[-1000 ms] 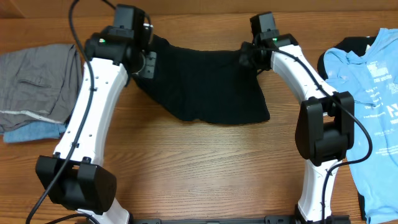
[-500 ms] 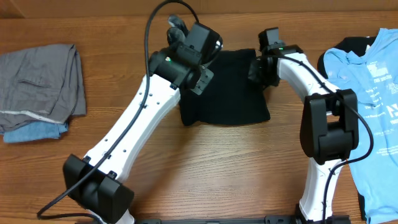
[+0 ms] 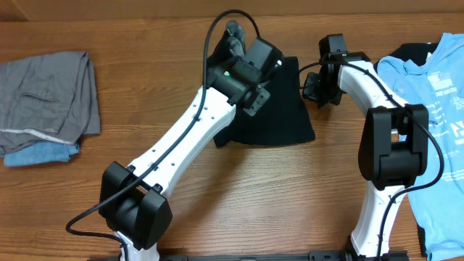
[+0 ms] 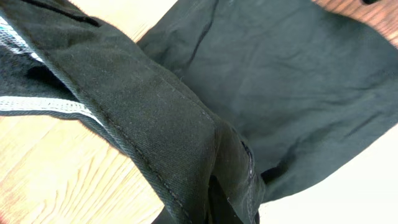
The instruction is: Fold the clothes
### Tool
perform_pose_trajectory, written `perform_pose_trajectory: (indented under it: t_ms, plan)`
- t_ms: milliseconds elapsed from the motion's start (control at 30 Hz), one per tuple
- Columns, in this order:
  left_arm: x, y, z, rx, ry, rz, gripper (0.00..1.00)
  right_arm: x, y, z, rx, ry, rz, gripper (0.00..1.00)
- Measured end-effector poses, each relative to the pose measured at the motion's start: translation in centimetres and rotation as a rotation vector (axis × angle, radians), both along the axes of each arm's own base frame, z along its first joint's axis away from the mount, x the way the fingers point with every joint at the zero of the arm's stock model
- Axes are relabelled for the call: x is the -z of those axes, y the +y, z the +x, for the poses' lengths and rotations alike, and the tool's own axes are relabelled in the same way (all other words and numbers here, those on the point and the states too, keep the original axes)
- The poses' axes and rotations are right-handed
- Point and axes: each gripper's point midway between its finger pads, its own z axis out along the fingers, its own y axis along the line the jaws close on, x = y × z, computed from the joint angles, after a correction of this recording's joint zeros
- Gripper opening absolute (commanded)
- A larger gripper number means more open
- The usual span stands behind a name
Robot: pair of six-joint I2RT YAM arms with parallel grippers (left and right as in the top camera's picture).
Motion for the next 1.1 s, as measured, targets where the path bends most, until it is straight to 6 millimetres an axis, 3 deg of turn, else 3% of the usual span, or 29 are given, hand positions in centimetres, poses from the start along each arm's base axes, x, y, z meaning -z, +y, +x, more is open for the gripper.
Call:
perform_pose_trajectory:
  t_ms: [167, 300, 500, 567, 900, 1100]
  plan:
    - [-0.7, -2.9, -0.3, 0.052, -0.042, -0.053, 0.05, 0.2, -3.0, -0.9, 0.07, 0.043, -0.002, 0.04]
    - [-0.5, -3.8, 0.1, 0.065, -0.051, -0.075, 0.05, 0.3, -4.8, -1.6, 0.11, 0.072, -0.002, 0.04]
    - [4.5, -5.5, 0.9, 0.086, 0.023, -0.067, 0.04, 0.6, -4.8, -1.6, 0.094, 0.069, 0.004, 0.04]
    - [5.1, -6.1, 1.0, 0.096, 0.032, -0.084, 0.05, 1.0, -4.8, -1.6, 0.095, 0.058, 0.007, 0.04]
    - [3.0, -9.8, 2.1, 0.14, -0.019, -0.28, 0.09, 1.0, -4.7, -1.7, 0.116, 0.012, 0.047, 0.04]
    - [2.7, -10.7, 1.8, 0.151, 0.0, -0.333, 0.13, 1.0, -4.7, -1.8, 0.117, 0.015, 0.051, 0.04]
